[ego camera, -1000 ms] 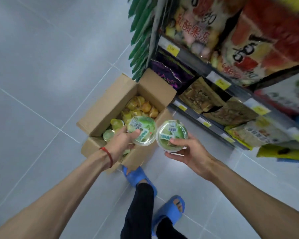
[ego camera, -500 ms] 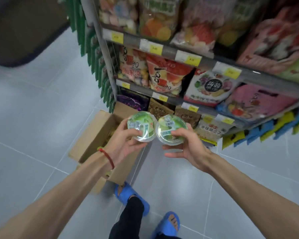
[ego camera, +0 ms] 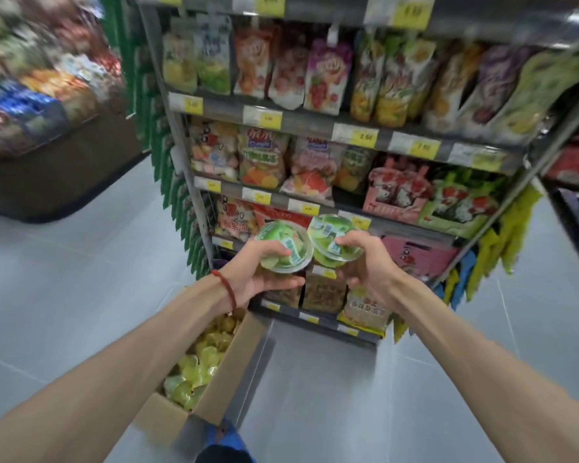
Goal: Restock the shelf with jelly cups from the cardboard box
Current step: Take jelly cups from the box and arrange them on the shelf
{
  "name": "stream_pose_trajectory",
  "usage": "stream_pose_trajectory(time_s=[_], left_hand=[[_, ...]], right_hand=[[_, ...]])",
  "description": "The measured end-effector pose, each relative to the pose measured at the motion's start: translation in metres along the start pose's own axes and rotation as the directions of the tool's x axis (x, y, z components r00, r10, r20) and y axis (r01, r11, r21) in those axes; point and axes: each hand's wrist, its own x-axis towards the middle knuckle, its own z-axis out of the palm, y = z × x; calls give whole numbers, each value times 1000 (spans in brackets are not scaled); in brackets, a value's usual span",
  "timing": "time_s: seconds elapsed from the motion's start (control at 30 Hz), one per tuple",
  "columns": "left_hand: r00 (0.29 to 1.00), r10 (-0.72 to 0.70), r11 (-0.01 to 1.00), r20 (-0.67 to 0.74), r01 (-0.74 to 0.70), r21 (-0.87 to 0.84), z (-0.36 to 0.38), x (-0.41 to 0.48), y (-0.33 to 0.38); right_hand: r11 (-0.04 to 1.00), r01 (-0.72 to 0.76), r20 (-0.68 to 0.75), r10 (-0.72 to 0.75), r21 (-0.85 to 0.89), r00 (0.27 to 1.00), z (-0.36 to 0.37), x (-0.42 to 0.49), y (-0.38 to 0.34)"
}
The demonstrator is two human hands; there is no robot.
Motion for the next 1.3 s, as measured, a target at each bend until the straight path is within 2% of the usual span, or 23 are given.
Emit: stream_pose_trajectory(time_s=[0.13,0.4,0.5,0.7,0.8,0.9,1.03,1.17,1.23,1.3], left_hand=[[995,92,990,-26,-95,-107,13,1,31],[971,197,968,134,-171,-183,26,6,109],[959,213,970,186,-185,-160,23,11,140],[949,218,973,227,-192,-131,14,27,193],[939,230,970,254,-199,-143,9,35,216],[933,254,963,254,-219,-157,9,40,233],[928,270,956,258,-224,-191,8,48,250],[919,272,958,284,-232,-169,17,48,257],[905,295,954,308,-261,-147,25,49,260],[885,312,950,345,-278,-144,37,49,265]], right_hand=[[998,49,-24,-50,-51,998,-3,-10,-32],[993,116,-102,-117,-13,988,12,-5,-102],[989,143,-134,-148,-48,980,26,2,-131],[955,186,-183,-230,-230,956,53,16,-180],[947,208,-186,-257,-246,948,68,23,-196],[963,206,-232,-243,-171,942,80,27,-206],[953,301,-116,-303,-35,946,84,17,-218],[906,402,-74,-413,-135,908,80,14,-219],[880,436,-169,-466,-186,869,78,18,-221],[862,461,-329,-507,-212,797,74,23,-226]])
